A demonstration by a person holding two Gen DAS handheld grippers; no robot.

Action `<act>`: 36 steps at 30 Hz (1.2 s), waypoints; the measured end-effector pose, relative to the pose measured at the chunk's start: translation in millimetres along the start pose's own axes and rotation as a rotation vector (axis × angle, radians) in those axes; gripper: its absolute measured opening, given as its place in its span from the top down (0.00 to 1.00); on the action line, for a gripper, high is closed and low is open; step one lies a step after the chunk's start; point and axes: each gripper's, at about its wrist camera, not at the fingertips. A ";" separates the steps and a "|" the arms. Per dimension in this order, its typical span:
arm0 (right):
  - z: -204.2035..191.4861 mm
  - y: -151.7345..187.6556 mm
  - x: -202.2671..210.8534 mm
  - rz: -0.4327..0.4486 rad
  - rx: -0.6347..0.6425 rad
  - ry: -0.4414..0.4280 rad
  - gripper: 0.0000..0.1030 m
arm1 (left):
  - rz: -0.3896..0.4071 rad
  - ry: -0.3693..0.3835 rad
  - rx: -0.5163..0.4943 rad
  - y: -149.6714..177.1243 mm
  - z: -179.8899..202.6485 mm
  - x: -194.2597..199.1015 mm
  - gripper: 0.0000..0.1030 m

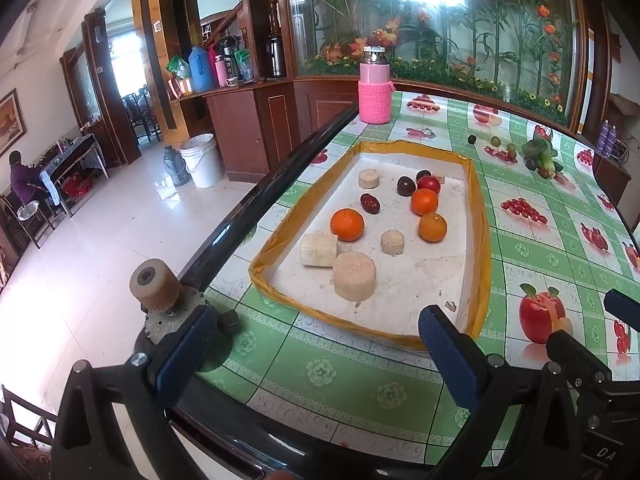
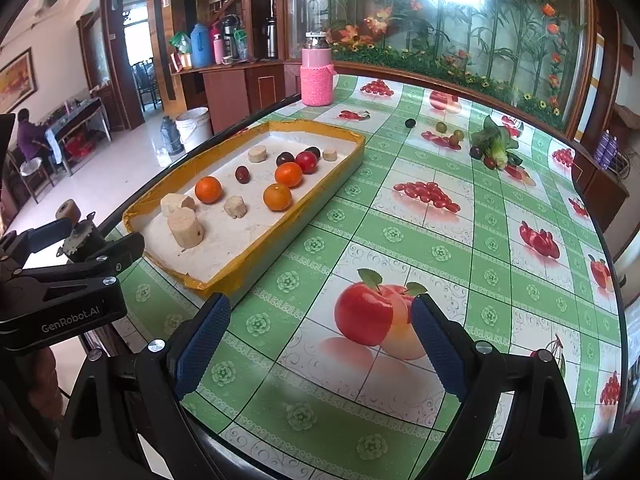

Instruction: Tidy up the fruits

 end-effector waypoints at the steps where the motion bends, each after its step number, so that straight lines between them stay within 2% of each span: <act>1: 0.1 0.2 -0.3 -0.002 -0.002 -0.002 0.11 | -0.003 0.005 0.002 0.1 -0.3 -0.3 0.01; 6: -1.4 0.9 -0.2 0.001 0.002 -0.005 0.10 | -0.020 0.033 0.020 1.2 0.0 -2.2 0.01; 10: -2.5 1.3 -0.7 0.004 0.009 0.000 0.05 | -0.028 0.068 0.027 1.0 2.7 -2.1 0.01; 19: 0.3 1.9 -2.9 -0.004 0.008 0.006 0.04 | -0.019 0.119 0.038 -1.8 5.7 -0.4 0.01; 36: 4.8 6.7 -3.1 -0.015 0.002 0.010 0.04 | -0.006 0.149 0.043 -3.0 10.0 -0.6 0.01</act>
Point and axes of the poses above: each gripper's, at about its wrist camera, not at the fingertips, and x roughly against the way its jaws point, z to its right, y to its underside, and after that the axes turned 13 degrees about z, right-handed
